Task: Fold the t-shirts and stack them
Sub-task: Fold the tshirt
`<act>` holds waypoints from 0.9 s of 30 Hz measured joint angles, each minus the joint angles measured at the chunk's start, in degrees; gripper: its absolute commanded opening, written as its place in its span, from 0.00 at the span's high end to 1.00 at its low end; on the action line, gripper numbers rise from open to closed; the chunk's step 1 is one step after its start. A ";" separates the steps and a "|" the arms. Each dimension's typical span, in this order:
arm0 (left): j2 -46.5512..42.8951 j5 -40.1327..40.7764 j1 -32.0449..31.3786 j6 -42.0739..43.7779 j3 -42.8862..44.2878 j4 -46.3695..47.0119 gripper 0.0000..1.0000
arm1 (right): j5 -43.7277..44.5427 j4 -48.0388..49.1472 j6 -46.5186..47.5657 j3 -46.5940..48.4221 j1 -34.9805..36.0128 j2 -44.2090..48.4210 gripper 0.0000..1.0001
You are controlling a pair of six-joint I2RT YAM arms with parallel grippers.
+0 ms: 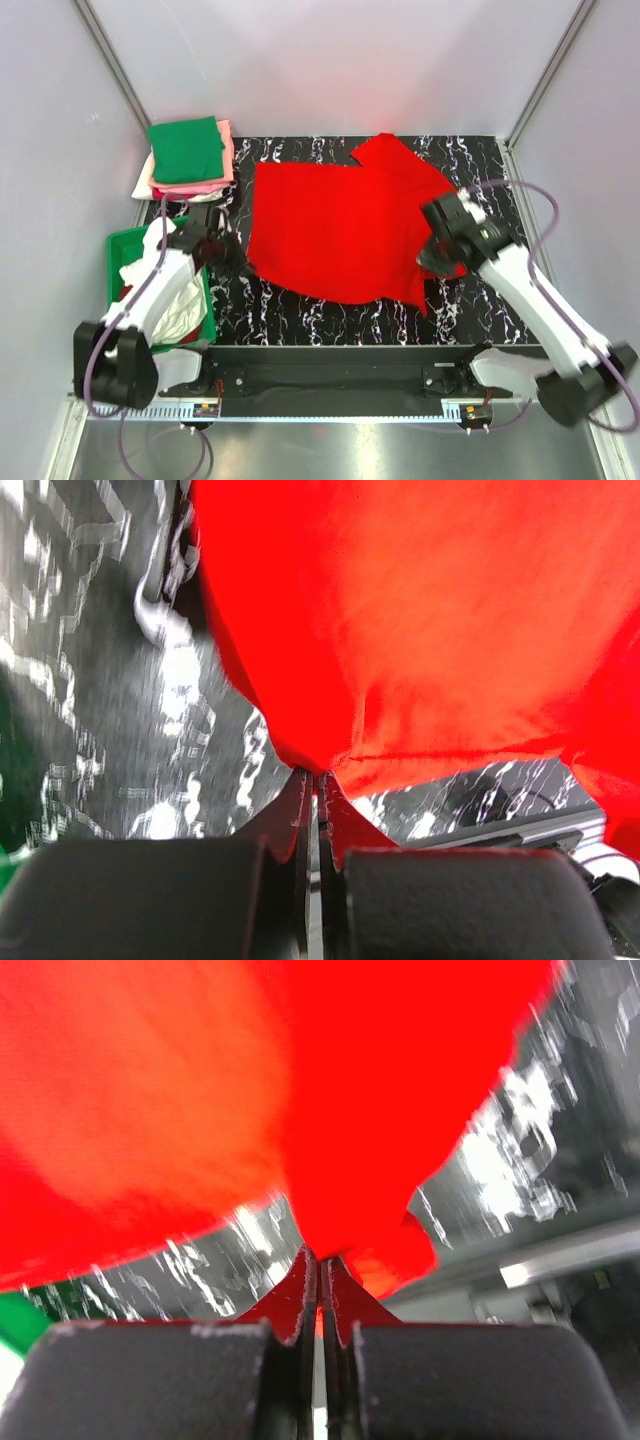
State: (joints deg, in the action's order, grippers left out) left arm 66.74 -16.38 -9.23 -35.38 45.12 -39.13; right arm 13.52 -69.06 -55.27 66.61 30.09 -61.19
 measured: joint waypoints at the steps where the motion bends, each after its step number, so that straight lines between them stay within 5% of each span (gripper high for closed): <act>1: 2.19 -0.11 0.02 0.52 1.86 0.15 1.00 | 0.31 1.66 1.75 2.23 -0.76 -3.96 1.00; 14: 28.17 -1.57 2.86 5.57 20.92 -0.50 1.00 | -0.83 12.90 17.42 23.12 -14.05 -34.05 1.00; 27: 38.53 3.48 4.11 8.48 30.18 -4.52 1.00 | -0.68 14.01 19.67 25.77 -18.43 -42.03 1.00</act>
State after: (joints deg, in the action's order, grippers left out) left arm 105.27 -12.91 -5.13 -26.89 75.31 -43.66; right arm 12.84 -55.05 -35.59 92.38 11.66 -103.22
